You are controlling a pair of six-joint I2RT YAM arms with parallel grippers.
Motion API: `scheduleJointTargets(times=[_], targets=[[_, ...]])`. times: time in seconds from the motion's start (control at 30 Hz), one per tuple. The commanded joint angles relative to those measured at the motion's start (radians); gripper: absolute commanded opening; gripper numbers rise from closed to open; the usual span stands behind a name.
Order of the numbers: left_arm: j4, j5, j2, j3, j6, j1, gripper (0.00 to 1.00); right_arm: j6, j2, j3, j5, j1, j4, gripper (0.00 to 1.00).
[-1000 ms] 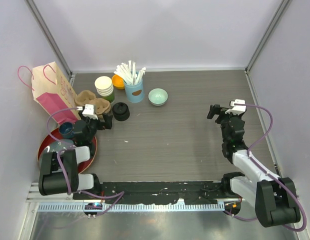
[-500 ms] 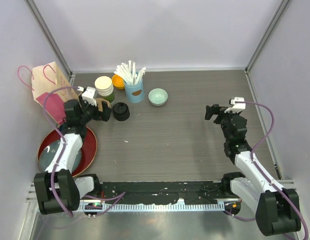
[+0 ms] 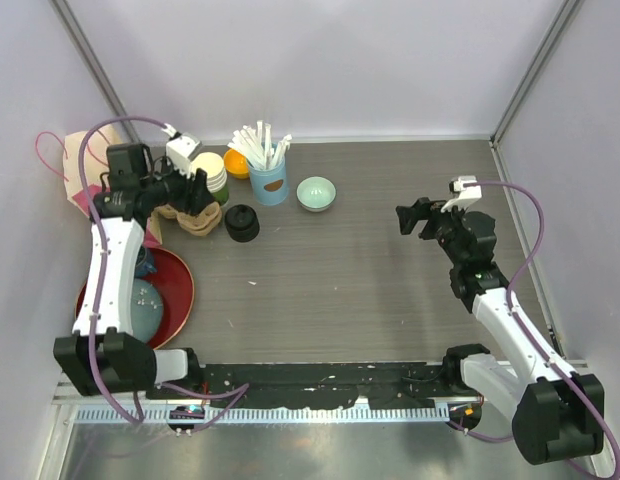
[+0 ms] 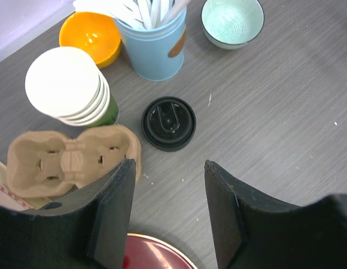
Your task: Pack the takeout coffee
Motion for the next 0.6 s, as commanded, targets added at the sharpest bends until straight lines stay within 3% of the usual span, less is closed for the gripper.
scheduleJointTargets(times=[0.0,0.1,0.27,0.57], targets=[[-0.105,-0.122,0.140,0.150,0.085,-0.065,0.57,0.006,0.020,0.072,-0.068,0.010,-0.052,0.91],[-0.126,-0.230,0.245,0.244,0.125,-0.136,0.56,0.000,0.032,0.085,-0.073,0.013,-0.064,0.90],[-0.159,-0.295,0.396,0.400,0.173,-0.165,0.38,-0.015,0.058,0.099,-0.076,0.018,-0.091,0.90],[-0.171,-0.325,0.600,0.557,0.150,-0.171,0.39,-0.029,0.103,0.107,-0.063,0.019,-0.105,0.89]])
